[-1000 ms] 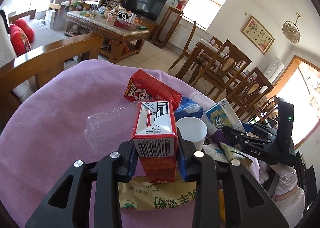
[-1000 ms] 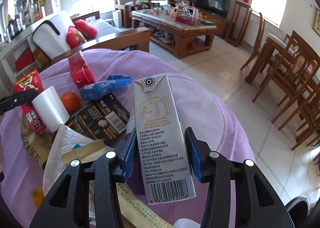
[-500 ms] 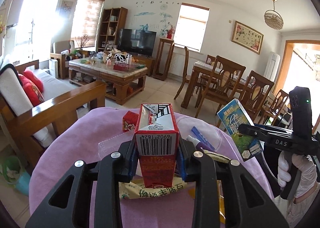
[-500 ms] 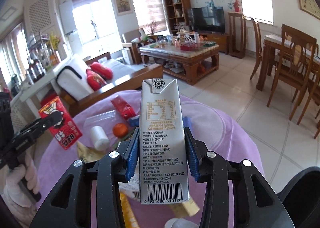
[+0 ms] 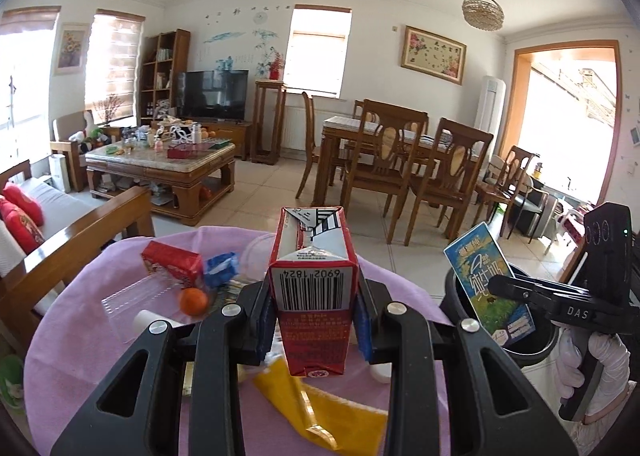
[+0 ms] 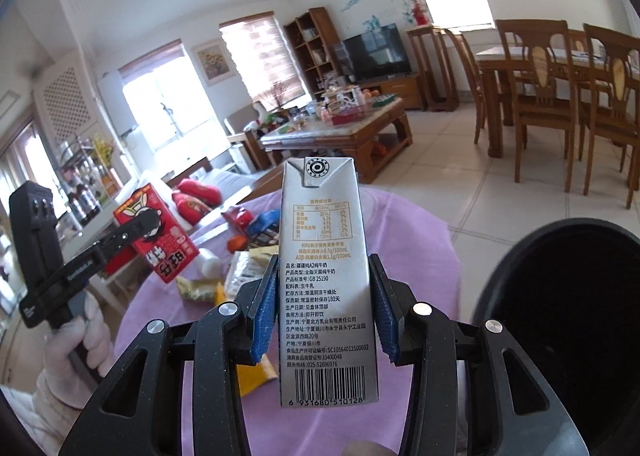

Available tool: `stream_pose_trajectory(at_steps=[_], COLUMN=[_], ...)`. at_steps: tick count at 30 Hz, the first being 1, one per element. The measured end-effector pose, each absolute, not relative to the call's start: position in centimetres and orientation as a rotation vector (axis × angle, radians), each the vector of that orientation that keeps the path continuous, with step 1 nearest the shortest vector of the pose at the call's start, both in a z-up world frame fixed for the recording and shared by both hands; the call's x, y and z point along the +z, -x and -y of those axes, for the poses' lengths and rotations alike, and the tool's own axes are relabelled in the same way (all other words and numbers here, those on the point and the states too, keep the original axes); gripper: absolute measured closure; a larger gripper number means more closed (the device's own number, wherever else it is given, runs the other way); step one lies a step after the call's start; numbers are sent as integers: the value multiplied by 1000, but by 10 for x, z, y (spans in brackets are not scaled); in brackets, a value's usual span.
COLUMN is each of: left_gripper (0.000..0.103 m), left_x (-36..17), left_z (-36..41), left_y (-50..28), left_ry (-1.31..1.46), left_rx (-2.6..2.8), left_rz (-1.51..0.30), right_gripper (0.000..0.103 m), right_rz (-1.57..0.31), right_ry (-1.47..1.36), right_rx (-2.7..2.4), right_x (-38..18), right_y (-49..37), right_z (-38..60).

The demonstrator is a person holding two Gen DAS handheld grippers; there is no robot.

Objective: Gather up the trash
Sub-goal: 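Carry both cartons over the black bin and open both tools to drop them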

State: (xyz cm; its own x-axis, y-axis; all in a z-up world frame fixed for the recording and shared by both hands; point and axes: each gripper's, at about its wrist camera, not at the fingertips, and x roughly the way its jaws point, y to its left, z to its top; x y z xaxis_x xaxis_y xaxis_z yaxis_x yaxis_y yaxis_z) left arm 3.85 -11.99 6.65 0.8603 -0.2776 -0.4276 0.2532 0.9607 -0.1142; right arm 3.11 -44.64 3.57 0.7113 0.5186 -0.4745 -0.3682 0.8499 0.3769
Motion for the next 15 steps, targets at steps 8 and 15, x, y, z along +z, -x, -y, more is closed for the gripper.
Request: stream_pose_trajectory(at_steps=[8, 15], left_gripper=[71, 71], left_x=[52, 15], left_z=[229, 317], left_y=[-51, -87], left_ry=[50, 78], left_rx=[-524, -676], left_rz=[-478, -591], right_gripper=[61, 61], right_rz=[-605, -641], right_ry=[-342, -344], right_rx=[287, 123], right_x=[-4, -47], right_y=[11, 32], right_z=[570, 638])
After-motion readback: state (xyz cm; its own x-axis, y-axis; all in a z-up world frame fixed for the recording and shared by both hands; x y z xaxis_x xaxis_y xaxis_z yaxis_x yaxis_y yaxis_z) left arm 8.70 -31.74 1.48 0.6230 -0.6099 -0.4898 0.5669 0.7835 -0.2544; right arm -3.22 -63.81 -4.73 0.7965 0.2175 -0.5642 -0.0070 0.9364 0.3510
